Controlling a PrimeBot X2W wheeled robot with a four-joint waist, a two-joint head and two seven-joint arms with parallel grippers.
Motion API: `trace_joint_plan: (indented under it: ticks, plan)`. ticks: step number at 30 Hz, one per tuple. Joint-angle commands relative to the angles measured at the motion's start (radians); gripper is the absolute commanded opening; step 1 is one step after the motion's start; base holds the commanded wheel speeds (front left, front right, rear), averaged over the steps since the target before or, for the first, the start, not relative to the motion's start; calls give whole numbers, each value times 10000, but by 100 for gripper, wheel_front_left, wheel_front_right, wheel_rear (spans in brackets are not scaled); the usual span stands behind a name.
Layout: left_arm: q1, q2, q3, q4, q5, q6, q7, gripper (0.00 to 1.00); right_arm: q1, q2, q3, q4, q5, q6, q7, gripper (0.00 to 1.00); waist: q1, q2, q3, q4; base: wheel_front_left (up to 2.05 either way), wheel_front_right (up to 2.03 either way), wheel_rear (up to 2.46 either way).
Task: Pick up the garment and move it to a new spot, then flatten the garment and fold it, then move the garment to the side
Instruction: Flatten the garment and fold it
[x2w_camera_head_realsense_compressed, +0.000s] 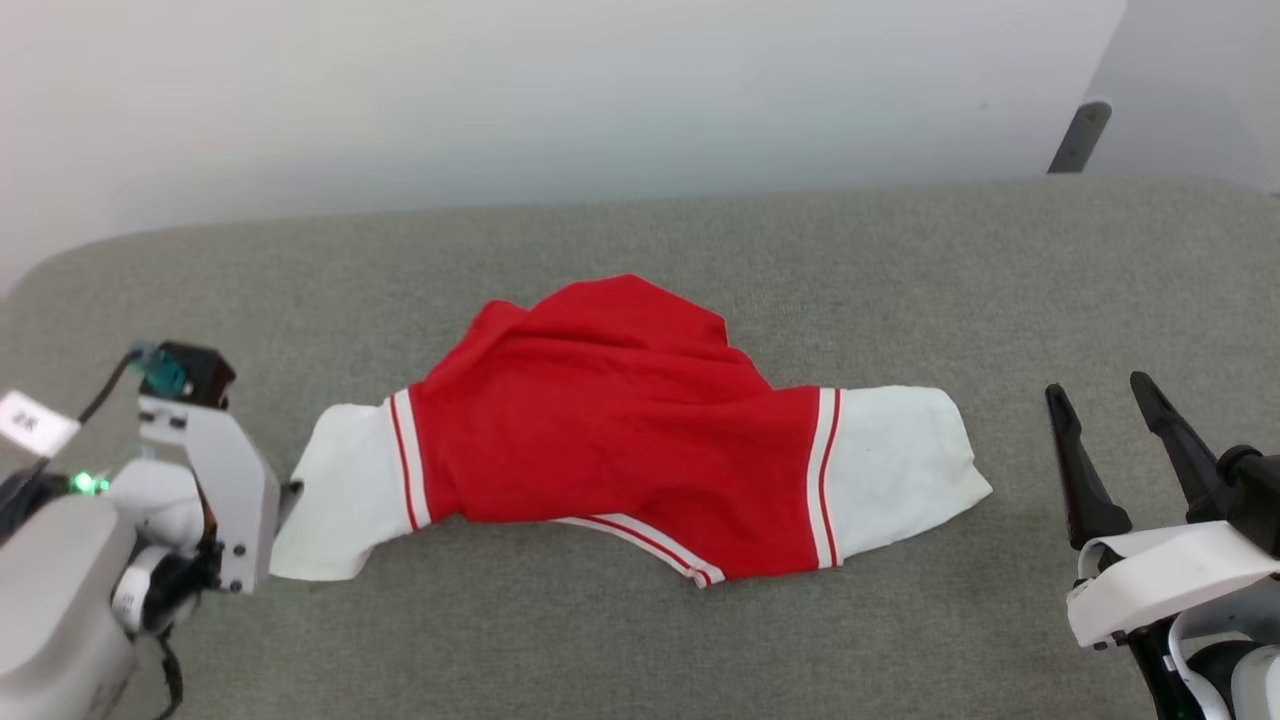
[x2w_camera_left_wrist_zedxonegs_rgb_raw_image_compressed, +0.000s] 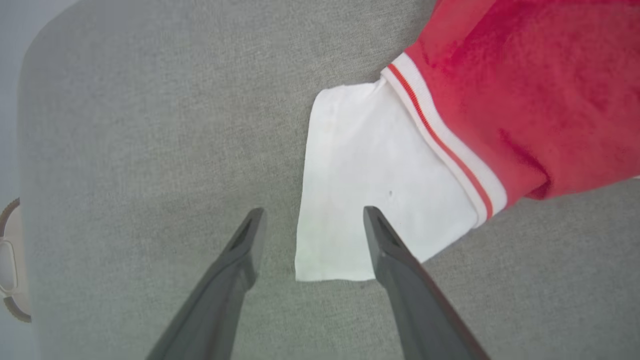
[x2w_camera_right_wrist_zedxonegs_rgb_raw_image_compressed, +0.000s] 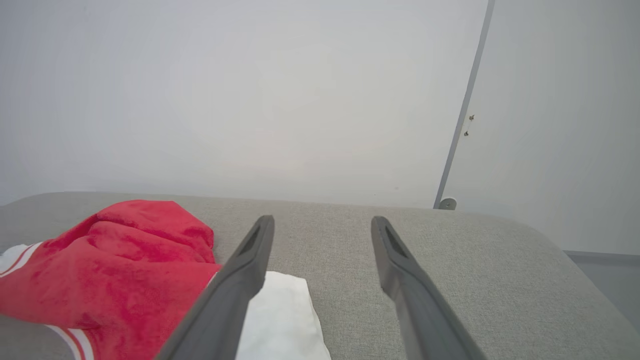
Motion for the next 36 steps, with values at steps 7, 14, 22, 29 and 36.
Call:
trace_joint_plan:
  ticks: [7, 14, 22, 29, 36]
  plan:
    - [770, 149, 196, -62, -755, -16, 356, 100, 291, -28, -25, -237, 27, -10, 41, 100, 0, 0, -338, -39, 0, 0, 0]
    - [1011, 291, 182, 165, -992, -48, 660, 100, 408, -58, -180, -484, -31, -10, 140, 100, 0, 0, -115, -256, 0, 0, 0]
    - [820, 193, 234, 832, -1062, -157, 508, 100, 316, -132, -235, -718, -88, -10, 291, 100, 0, 0, 280, -480, 0, 0, 0]
    - [576, -13, 143, 1462, -1079, -304, 579, 100, 268, -281, -272, -911, -86, -10, 444, 100, 0, 0, 565, -581, 0, 0, 0]
    - [467, -265, 87, 2095, -1264, -302, 882, 100, 228, -385, -325, -1075, -62, -10, 577, 100, 0, 0, 766, -572, 0, 0, 0]
